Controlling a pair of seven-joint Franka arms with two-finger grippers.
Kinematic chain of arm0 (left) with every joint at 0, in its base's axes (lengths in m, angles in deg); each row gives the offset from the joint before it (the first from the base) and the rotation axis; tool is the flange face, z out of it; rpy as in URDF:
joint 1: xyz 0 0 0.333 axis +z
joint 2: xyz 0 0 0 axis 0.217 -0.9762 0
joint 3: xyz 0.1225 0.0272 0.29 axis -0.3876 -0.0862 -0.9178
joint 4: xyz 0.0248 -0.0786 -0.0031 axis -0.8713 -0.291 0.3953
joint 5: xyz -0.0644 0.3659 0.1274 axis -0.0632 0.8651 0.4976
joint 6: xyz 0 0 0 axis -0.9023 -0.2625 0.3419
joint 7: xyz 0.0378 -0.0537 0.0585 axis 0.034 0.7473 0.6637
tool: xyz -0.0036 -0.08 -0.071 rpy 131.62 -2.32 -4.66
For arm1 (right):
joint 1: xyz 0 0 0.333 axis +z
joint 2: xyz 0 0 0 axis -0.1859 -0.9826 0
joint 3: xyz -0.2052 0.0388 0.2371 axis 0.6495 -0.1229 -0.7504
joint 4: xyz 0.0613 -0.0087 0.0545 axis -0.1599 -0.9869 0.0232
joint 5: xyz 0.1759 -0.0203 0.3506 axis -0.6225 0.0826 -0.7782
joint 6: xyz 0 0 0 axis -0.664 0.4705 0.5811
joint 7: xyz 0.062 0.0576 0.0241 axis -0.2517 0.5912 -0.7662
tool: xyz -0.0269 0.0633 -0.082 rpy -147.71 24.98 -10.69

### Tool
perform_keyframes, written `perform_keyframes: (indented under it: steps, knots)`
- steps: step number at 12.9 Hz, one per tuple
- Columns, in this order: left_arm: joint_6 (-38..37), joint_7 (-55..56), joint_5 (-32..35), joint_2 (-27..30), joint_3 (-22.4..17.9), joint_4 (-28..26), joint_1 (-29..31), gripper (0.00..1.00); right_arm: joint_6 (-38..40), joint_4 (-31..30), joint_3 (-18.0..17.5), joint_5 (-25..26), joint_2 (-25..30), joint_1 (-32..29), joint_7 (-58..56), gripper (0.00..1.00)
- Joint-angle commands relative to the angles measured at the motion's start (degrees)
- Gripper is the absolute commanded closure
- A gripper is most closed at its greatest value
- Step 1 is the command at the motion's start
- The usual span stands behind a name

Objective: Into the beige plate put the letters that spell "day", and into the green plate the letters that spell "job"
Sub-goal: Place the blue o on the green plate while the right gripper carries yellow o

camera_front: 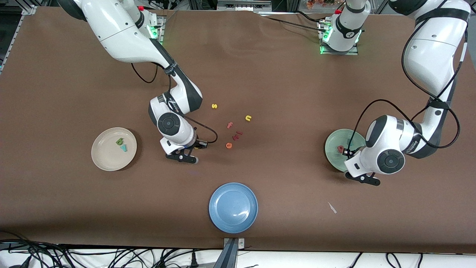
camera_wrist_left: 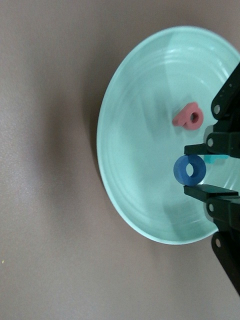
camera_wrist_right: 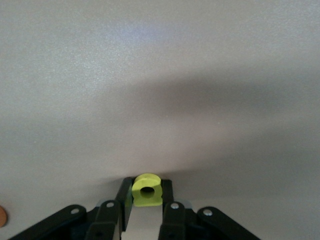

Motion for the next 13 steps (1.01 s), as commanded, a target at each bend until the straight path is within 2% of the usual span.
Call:
perform_keyframes:
  steps: [1, 2, 3, 5, 6, 8, 11, 13]
  knots:
    - [3.0, -1.7, 1.9, -0.6, 0.6, -1.7, 1.0, 0.89, 7.9, 5.2, -0.2, -2.6, -0.5, -2.6, -5.8, 1.0]
    - [3.5, -1.7, 1.9, -0.6, 0.6, -2.1, 1.3, 0.66, 11.6, 6.6, 0.0, -2.6, -0.4, -3.7, -9.7, 1.0]
    - [3.5, -1.7, 1.9, -0.5, 0.6, -2.1, 1.5, 0.01, 13.2, 6.7, 0.1, -2.5, 0.3, -4.9, -13.5, 1.0]
    - [3.0, -1.7, 1.8, 0.0, 0.7, -2.2, 1.6, 0.0, 18.0, 6.5, 1.4, -1.9, 2.6, -6.3, -21.4, 1.0]
    - [2.6, -1.7, 1.7, 0.8, 1.1, -2.1, 1.5, 0.0, 21.2, 6.1, 3.8, -1.7, 4.0, -6.3, -26.0, 1.0]
    - [1.1, -1.8, 1.5, 4.4, 3.1, -1.9, 0.8, 0.0, 24.4, 5.4, 7.9, -1.7, 5.9, -6.3, -34.9, 1.0]
    - [-2.0, -1.4, 0.9, 11.5, 8.3, -1.2, 0.9, 0.0, 25.7, 4.1, 12.9, -1.8, 6.6, -6.4, -44.8, 1.0]
    - [-5.6, -0.9, -0.1, 17.4, 10.7, -0.1, 0.9, 0.0, 24.8, 4.2, 13.5, -1.7, 5.9, -9.8, -51.9, 1.0]
